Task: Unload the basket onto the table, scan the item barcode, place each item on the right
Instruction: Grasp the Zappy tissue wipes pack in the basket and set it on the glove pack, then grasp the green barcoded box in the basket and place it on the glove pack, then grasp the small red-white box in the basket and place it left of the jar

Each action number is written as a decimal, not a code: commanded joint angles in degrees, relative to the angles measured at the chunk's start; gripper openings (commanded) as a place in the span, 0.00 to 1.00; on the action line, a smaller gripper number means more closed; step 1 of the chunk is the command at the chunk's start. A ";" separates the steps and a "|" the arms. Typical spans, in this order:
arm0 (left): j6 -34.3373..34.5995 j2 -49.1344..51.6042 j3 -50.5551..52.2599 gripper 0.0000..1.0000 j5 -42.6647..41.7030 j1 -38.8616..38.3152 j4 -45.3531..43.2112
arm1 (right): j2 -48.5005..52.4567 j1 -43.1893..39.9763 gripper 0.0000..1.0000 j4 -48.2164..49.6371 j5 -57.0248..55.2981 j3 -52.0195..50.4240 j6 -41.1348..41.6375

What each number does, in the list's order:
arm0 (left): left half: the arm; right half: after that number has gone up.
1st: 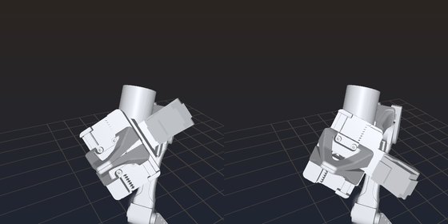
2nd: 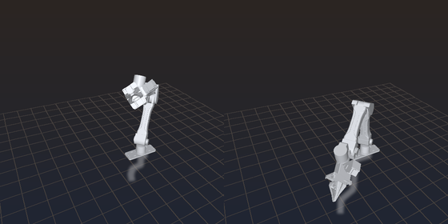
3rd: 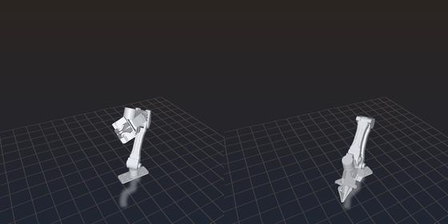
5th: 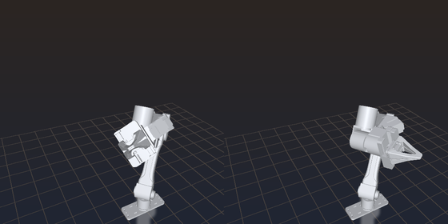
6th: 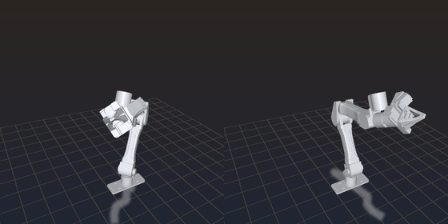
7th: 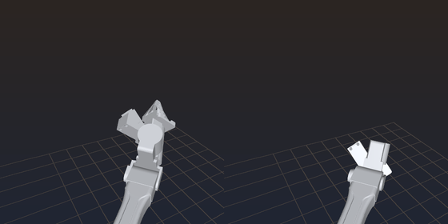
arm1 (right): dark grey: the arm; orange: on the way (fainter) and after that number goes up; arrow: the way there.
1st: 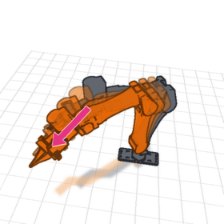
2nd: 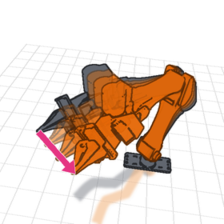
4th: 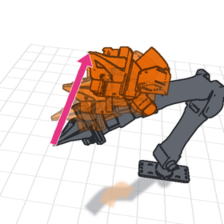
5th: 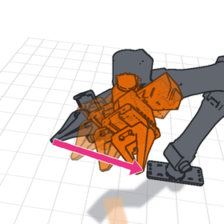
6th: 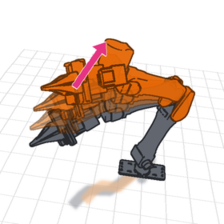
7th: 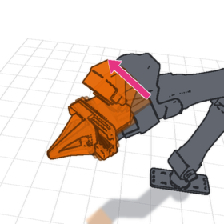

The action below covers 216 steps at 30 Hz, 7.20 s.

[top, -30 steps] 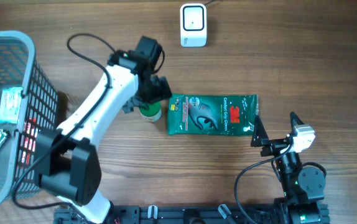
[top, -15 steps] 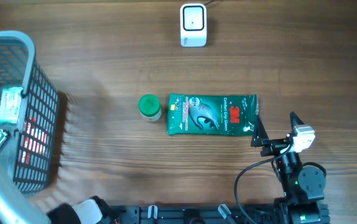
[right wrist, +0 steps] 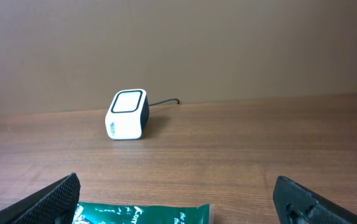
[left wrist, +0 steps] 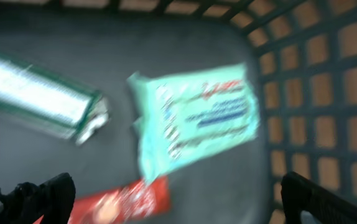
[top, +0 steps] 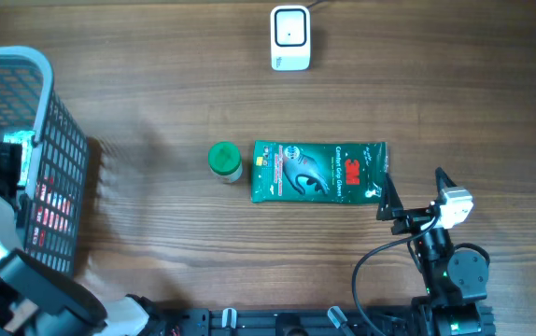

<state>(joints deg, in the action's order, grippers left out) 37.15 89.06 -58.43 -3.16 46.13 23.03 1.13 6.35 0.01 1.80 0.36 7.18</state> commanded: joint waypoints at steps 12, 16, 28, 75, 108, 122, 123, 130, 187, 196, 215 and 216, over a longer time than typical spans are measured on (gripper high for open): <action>-0.70 18.38 0.33 1.00 -4.79 -1.64 -13.92 | -0.33 0.07 1.00 0.24 -0.52 -0.07 -1.03; -0.96 21.24 0.33 0.65 -5.57 -5.01 -12.04 | -0.33 0.07 1.00 0.24 -0.52 -0.07 -1.01; -7.74 -7.89 -6.16 0.04 -4.72 -4.35 -1.60 | -0.33 0.07 1.00 0.24 -0.52 -0.07 -1.03; 4.13 -27.30 -26.25 1.00 10.88 -20.50 26.38 | -0.33 0.07 1.00 0.24 -0.52 -0.07 -1.05; 30.60 28.39 -24.68 0.69 18.67 3.48 32.24 | -0.33 0.07 1.00 0.24 -0.52 -0.07 -1.03; 19.15 19.26 -25.73 0.22 18.45 -1.14 31.61 | -0.33 0.07 1.00 0.24 -0.52 -0.07 -1.03; 18.47 16.83 -26.82 0.22 18.49 -2.49 31.69 | -0.33 0.07 1.00 0.24 -0.52 -0.07 -1.03; 18.51 -9.18 -35.15 0.23 18.45 -17.68 33.00 | -0.33 0.07 1.00 0.24 -0.52 -0.07 -1.01; 2.16 15.76 -20.85 1.00 -4.92 0.55 50.10 | -0.33 0.07 1.00 0.24 -0.52 -0.07 -1.03; 2.05 15.74 -9.18 0.52 -0.24 -0.02 40.46 | -0.33 0.07 1.00 0.24 -0.52 -0.07 -1.03; 2.38 -14.25 -45.51 0.41 -6.45 -9.09 61.46 | -0.33 0.07 1.00 0.24 -0.52 -0.07 -1.03; 3.80 -17.49 -45.51 0.42 -6.40 -15.56 61.51 | -0.33 0.07 1.00 0.24 -0.52 -0.07 -1.01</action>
<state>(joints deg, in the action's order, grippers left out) 39.51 77.32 -103.42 -7.33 40.05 84.73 1.17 6.35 0.03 1.41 0.36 7.18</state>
